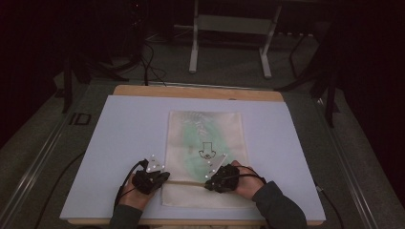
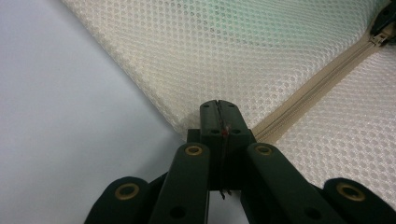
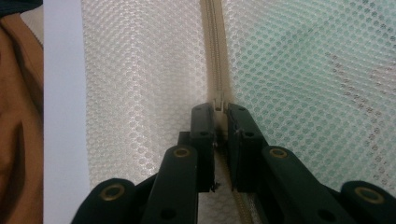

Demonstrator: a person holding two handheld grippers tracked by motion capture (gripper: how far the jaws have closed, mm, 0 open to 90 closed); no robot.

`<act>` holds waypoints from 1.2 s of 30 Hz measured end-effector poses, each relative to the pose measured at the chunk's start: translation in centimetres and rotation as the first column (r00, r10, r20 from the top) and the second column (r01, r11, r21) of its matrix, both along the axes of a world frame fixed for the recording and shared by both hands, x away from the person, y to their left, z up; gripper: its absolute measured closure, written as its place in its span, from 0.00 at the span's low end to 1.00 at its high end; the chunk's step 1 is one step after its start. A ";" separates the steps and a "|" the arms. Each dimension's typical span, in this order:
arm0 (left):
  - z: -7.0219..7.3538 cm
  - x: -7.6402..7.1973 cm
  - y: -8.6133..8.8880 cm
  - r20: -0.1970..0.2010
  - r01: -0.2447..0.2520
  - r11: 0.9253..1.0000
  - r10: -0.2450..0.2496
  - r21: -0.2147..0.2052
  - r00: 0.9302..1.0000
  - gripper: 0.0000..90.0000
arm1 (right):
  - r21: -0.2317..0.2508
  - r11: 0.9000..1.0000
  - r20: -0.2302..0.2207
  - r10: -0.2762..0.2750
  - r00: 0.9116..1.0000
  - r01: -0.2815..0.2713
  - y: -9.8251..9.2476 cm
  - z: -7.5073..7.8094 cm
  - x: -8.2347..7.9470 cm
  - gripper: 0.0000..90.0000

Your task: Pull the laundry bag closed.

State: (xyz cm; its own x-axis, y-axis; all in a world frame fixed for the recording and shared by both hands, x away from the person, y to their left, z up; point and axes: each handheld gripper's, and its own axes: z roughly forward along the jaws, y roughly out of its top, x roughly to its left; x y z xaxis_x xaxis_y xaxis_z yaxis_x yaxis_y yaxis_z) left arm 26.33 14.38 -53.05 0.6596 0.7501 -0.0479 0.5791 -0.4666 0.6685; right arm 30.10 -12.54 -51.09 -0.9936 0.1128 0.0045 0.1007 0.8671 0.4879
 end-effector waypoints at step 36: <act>0.0 0.0 0.0 -0.003 -0.001 1.000 0.001 -0.004 1.000 0.99 | -0.011 1.000 0.004 -0.019 1.000 0.019 -2.1 0.5 -0.2 0.92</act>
